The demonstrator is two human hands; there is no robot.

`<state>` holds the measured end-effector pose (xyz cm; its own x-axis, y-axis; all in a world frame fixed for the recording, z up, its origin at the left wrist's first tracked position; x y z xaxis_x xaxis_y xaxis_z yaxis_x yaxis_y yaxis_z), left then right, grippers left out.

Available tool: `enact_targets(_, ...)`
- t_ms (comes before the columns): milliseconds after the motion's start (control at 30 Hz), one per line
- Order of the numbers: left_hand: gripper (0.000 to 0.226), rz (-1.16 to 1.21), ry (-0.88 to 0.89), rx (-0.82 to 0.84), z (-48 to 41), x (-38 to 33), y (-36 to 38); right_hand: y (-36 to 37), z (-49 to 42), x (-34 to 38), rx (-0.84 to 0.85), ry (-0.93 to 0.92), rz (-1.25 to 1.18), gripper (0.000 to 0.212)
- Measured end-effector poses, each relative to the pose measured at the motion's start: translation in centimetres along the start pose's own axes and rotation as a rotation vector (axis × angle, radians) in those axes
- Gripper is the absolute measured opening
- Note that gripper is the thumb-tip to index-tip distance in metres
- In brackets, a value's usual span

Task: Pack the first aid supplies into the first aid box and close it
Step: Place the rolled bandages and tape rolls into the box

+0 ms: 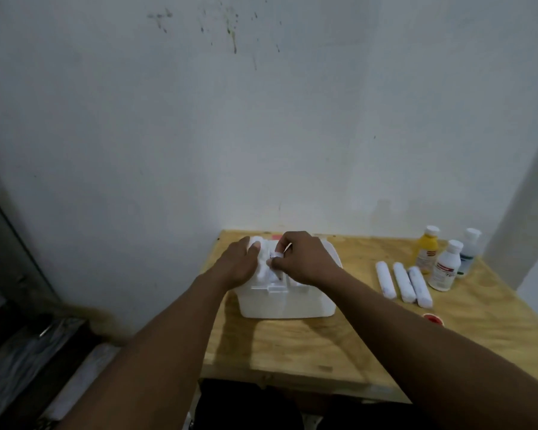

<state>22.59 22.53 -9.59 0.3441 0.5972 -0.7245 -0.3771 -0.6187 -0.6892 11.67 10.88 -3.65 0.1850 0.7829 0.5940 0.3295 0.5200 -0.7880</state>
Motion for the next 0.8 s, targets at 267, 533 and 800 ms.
enact_targets(267, 0.056, 0.036, 0.043, -0.071, 0.4, 0.4, -0.3, 1.7, 0.4, 0.0, -0.033, -0.072, 0.183, 0.018)
enact_targets(533, 0.045, 0.093, 0.070, -0.108, 0.5, -1.2, 0.8, 1.7, 0.8, -1.3, -0.077, -0.057, 0.373, 0.033)
enact_targets(800, 0.059, 0.120, 0.070, -0.164, -0.2, -2.9, 0.9, -3.3, 0.8, -4.0, -0.187, -0.099, 0.099, 0.028)
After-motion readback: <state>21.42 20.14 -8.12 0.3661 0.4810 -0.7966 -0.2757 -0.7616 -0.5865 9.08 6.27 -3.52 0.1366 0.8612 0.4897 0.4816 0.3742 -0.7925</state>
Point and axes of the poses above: each hand's wrist, its own z-axis away from the middle knuckle, its own y-axis out of the palm, x = y × z, the point moved 9 cm from there along -z, towards the middle knuckle, and after that the axes turned 6 degrees about z, right-handed, at the moved point
